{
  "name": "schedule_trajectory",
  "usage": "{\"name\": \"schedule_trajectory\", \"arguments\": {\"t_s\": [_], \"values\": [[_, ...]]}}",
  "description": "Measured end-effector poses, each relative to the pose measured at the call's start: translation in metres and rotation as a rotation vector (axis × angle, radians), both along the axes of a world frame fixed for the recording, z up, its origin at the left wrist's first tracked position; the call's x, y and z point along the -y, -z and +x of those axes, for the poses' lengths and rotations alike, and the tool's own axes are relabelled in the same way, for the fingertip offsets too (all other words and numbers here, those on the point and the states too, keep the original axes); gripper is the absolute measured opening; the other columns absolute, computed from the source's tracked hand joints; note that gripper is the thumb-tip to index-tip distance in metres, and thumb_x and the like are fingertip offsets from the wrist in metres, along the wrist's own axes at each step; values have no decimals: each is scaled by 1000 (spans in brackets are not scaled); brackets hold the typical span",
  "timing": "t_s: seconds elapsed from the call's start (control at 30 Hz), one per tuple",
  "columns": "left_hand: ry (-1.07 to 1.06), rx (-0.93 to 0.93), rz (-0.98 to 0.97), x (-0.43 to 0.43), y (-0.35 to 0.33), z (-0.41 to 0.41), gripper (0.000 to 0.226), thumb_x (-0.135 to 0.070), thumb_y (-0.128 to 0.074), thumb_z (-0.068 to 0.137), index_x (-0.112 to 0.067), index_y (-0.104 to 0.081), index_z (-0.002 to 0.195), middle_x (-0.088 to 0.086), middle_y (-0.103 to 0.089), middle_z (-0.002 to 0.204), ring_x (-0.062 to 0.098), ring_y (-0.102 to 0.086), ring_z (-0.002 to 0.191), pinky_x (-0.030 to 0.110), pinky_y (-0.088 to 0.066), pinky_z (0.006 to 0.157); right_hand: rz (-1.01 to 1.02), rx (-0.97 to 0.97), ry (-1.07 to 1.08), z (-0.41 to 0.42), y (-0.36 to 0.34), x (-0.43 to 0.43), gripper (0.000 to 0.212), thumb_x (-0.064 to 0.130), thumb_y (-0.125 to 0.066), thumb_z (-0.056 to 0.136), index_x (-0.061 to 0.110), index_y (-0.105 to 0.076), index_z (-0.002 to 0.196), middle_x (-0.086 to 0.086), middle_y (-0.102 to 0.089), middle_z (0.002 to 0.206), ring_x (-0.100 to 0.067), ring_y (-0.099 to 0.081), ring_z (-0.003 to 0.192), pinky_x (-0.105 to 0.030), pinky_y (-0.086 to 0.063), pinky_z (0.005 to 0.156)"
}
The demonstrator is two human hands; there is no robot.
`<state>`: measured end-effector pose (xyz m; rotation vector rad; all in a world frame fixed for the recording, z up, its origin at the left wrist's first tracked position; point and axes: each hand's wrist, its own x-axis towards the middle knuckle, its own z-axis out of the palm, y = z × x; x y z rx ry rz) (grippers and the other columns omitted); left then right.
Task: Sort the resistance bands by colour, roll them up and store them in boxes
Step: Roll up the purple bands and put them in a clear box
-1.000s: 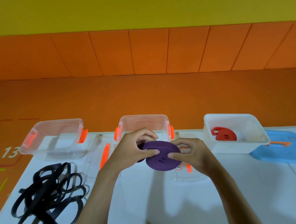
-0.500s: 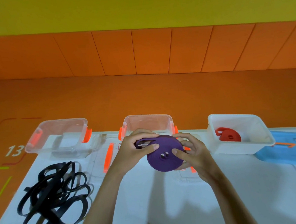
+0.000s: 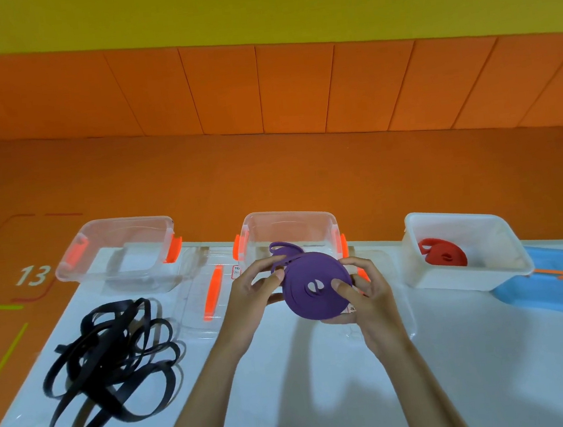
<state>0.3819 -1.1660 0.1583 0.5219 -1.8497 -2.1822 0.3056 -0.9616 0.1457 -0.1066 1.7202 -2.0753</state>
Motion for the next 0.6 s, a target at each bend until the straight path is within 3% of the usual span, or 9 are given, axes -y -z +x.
{"name": "schedule_trajectory", "arguments": {"t_s": [0.13,0.37,0.47,0.6], "values": [[1,39,28,12,5,6,35,-16,-71,100,-21,-71,135,-2,-74,129,25,-74,114,43,-65,88,-6,58,15,6,6,10,50,18,-86,78,27,-65,122,-2,-76,113,-21,-74,106,-56,-64,66],[-186,111,79,36,15,1,27,-16,-81,91,-20,-79,118,1,-78,112,25,-77,104,39,-67,79,28,125,64,11,13,48,46,18,-86,78,30,-67,118,-6,-77,109,-25,-74,105,-57,-64,68],[-209,138,107,50,19,-12,23,-13,-83,90,-17,-79,112,6,-78,111,26,-78,103,39,-67,78,21,165,100,5,17,68,43,8,-83,86,29,-66,119,-4,-75,114,-27,-71,113,-57,-64,70],[-136,164,82,74,23,-40,36,-5,-89,82,-19,-79,113,0,-79,109,17,-78,97,33,-65,75,57,202,167,-15,15,95,41,1,-78,89,25,-63,119,0,-76,110,-30,-69,115,-57,-64,69]]}}
